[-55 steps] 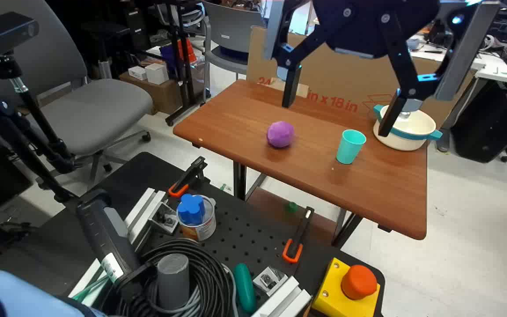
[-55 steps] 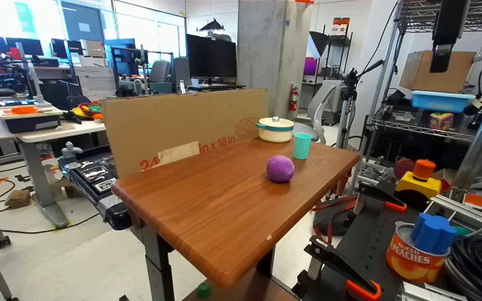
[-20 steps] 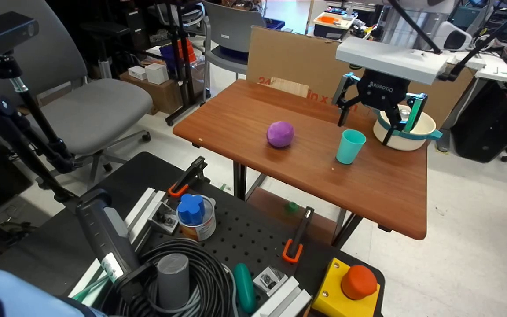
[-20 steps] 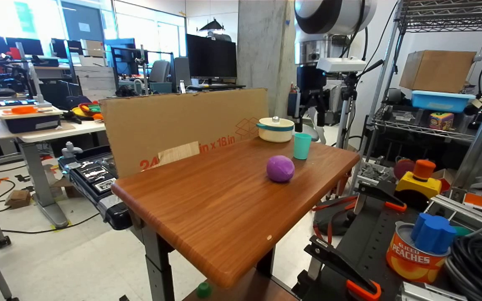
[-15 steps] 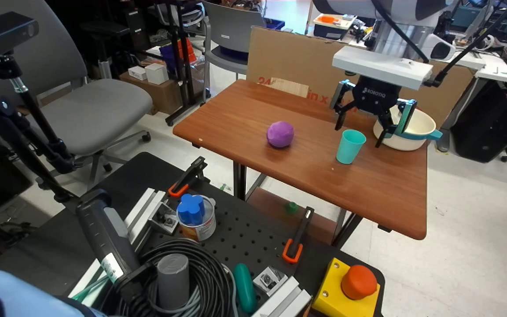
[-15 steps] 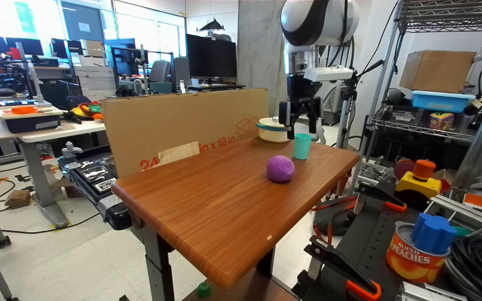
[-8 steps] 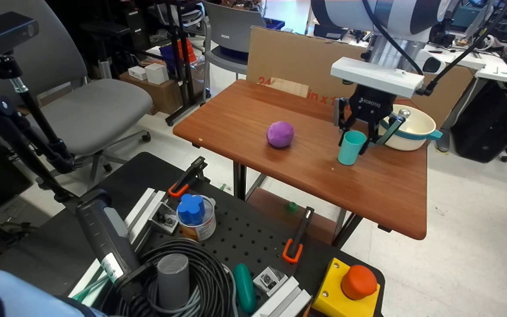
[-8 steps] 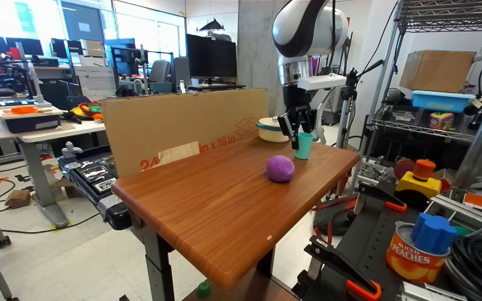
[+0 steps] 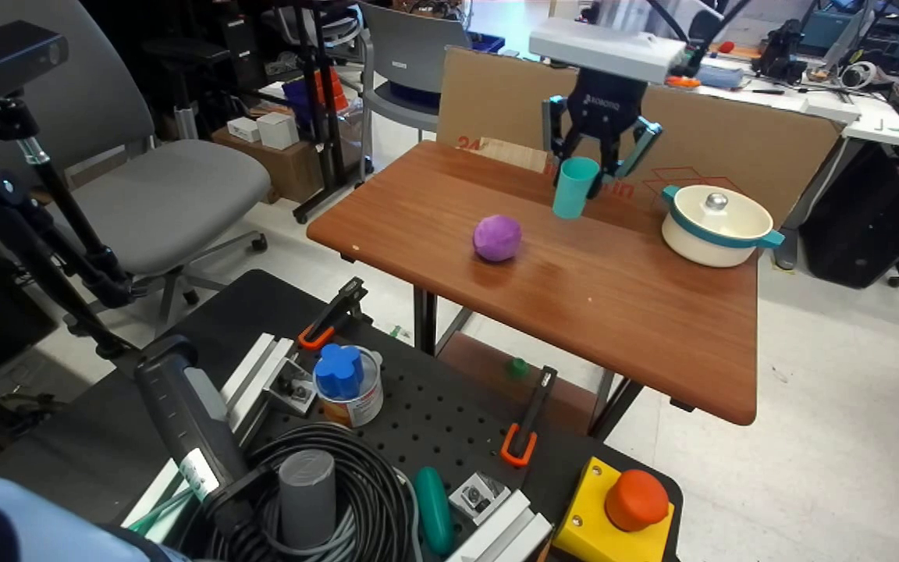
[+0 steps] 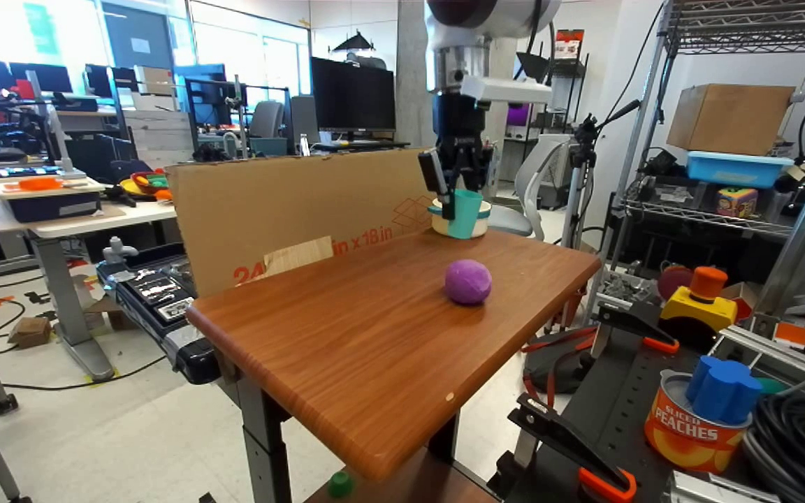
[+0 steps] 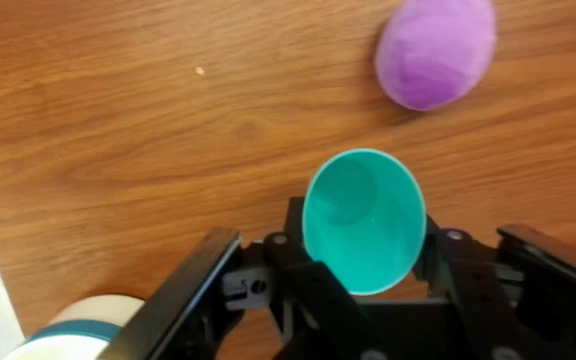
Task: Move the cup to the left
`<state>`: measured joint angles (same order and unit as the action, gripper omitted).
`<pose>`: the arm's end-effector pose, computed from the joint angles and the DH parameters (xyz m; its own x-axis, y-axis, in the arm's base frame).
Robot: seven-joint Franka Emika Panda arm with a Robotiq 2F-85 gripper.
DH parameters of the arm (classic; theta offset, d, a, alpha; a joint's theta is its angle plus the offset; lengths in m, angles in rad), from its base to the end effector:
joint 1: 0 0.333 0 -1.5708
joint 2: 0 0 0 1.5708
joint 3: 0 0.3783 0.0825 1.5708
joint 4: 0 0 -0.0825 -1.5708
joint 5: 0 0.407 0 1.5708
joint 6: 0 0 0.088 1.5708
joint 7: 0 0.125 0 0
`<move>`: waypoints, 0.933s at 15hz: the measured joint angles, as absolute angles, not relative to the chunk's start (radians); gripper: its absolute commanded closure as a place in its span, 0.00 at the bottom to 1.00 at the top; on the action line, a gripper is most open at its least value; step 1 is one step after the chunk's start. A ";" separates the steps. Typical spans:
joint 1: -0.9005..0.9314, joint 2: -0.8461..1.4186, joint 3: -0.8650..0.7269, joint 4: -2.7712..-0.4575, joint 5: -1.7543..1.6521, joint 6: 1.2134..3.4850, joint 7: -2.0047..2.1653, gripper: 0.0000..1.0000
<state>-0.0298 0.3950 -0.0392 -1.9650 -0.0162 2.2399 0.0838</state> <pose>0.6379 -0.0436 0.2852 0.9831 -0.1406 -0.1171 -0.1372 -0.9899 0.0364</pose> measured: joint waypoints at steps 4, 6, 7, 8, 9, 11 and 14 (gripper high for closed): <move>0.013 0.310 0.020 -2.014 0.033 2.240 0.089 0.78; 0.028 0.289 0.044 -2.063 0.043 2.245 0.080 0.78; 0.037 0.279 0.056 -2.096 0.043 2.254 0.076 0.78; 0.047 0.269 0.066 -2.129 0.043 2.262 0.073 0.78; 0.061 0.260 0.075 -2.159 0.041 2.264 0.073 0.78; 0.088 0.251 0.085 -2.206 0.033 2.265 0.076 0.78; 0.118 0.250 0.090 -2.259 0.014 2.265 0.076 0.78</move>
